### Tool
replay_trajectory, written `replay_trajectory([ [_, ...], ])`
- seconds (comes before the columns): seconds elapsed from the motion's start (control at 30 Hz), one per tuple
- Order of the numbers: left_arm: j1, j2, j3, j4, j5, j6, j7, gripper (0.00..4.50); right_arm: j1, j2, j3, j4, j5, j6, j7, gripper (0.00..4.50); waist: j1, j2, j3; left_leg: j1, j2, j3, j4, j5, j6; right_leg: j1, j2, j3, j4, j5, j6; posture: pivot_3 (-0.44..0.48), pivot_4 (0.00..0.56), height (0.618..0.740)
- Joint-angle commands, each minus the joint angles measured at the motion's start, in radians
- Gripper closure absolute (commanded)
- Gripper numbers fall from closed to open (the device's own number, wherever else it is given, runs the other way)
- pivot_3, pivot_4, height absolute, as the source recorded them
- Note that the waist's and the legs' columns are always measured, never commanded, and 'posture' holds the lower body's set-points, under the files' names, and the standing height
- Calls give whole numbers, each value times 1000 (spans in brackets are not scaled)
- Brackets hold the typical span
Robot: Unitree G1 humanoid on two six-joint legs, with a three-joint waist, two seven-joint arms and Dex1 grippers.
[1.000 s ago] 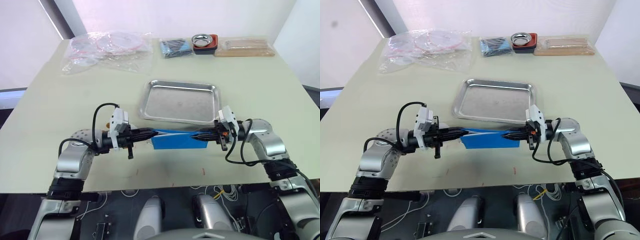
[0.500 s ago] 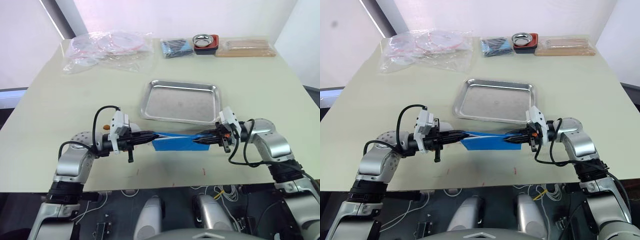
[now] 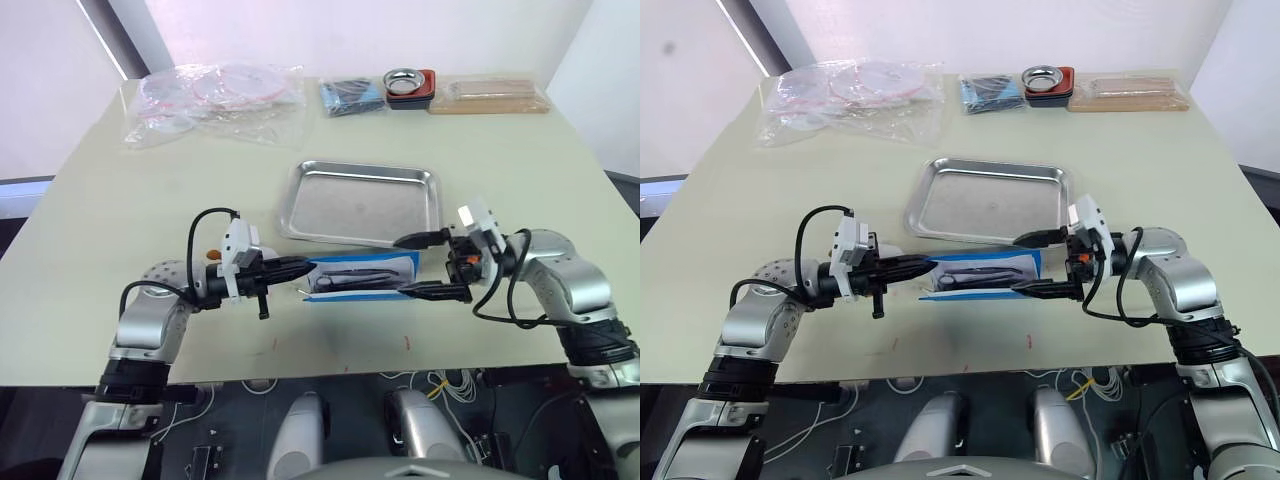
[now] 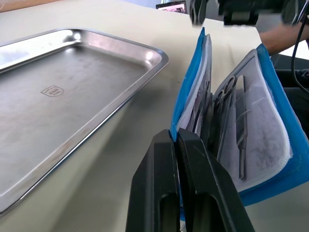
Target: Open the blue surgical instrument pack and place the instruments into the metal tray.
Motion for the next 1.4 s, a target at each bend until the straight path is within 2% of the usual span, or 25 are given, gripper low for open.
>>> replay_trajectory([
  [0.03,-3,-7,-15,9,22,-11,12,4500,-21,18,-56,-50,77,26,-30,22,0,0,0,0,0,0,0,0,0,0,0,0,0,0,0,0,150,740],
  [0.23,-11,-21,-20,26,34,-23,18,4500,9,24,-13,-29,18,-19,-53,22,1,0,0,0,0,0,0,0,0,0,0,0,0,-1,2,0,150,740],
  [0.27,-16,-23,-22,32,36,-25,18,4500,15,19,3,-20,-4,-31,-52,262,1,0,0,0,0,0,0,0,0,0,0,0,0,-1,2,0,150,740],
  [0.37,-27,-28,-28,47,45,-34,19,4500,32,9,34,-2,-52,-66,-49,1175,1,0,0,0,0,0,0,0,0,0,0,0,0,-1,2,0,150,740],
  [0.47,-46,-44,-20,84,54,-52,41,4500,54,5,58,-2,-83,-104,-41,2483,2,0,0,0,0,0,0,0,0,0,0,0,0,-1,2,0,150,740],
  [0.5,-51,-47,-17,95,56,-56,45,4500,62,8,61,-8,-81,-104,-43,3120,2,0,0,0,0,0,0,0,0,0,0,0,0,-1,2,0,150,740],
  [0.53,-54,-48,-16,101,57,-58,45,4500,69,9,64,-13,-80,-104,-43,3431,1,0,0,0,0,0,0,0,0,0,0,0,0,-1,2,0,150,740],
  [0.57,-56,-47,-18,106,59,-62,41,4500,75,8,71,-17,-84,-107,-41,3993,1,0,0,0,0,0,0,0,0,0,0,0,0,-1,2,0,150,740],
  [0.63,-58,-46,-27,121,70,-72,35,4500,85,7,80,-24,-87,-108,-38,4370,0,0,0,0,0,0,0,0,0,0,0,0,0,-1,2,0,150,740],
  [0.87,-64,-55,-44,153,88,-95,24,4500,110,-5,106,-39,-104,-109,-33,4370,1,0,0,0,0,0,0,0,0,0,0,0,0,-1,2,0,150,740],
  [1.4,-111,-95,-118,259,167,-159,9,4500,265,-61,133,-99,-113,-88,-19,4370,7,-1,-1,1,-1,0,2,0,0,3,-1,0,0,-2,3,0,150,740],
])
